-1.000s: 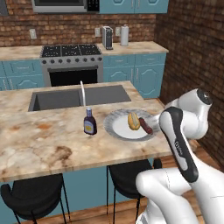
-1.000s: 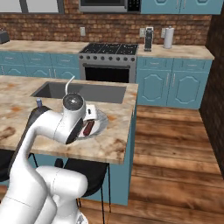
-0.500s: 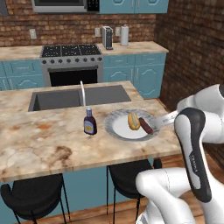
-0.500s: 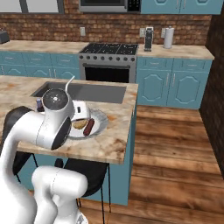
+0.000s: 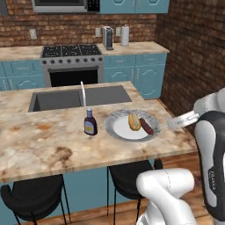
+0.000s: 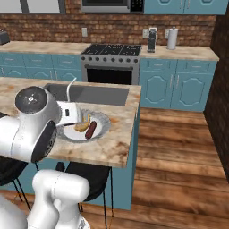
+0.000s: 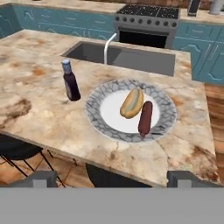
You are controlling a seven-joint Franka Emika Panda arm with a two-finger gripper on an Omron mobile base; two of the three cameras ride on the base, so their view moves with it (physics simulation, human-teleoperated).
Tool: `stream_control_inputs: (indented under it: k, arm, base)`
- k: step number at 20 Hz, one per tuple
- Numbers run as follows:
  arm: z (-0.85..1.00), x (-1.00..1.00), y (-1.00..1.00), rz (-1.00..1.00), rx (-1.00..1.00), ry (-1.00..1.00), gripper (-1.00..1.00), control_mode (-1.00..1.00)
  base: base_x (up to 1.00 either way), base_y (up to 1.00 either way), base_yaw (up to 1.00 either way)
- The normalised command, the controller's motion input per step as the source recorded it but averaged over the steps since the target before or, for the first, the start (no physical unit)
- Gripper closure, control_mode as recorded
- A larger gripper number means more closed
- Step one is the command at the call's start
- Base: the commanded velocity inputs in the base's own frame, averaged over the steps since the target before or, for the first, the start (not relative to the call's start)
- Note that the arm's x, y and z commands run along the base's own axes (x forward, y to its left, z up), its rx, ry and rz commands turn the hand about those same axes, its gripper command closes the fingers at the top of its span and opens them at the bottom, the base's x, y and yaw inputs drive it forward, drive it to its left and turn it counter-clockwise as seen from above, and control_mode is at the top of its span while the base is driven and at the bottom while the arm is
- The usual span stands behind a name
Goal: Move the hot dog bun to the plate on the dining table and place the condiment next to that plate. Then navigate to the fridge and take the sausage and place it on the plate as well.
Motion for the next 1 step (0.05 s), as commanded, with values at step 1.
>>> stream_control_inputs:
  k: [1]
  arm:
    - [0.19, -0.72, 0.0, -0.1, 0.0, 0.0, -1.0, -1.0]
  base:
    - [0.0, 0.0, 0.0]
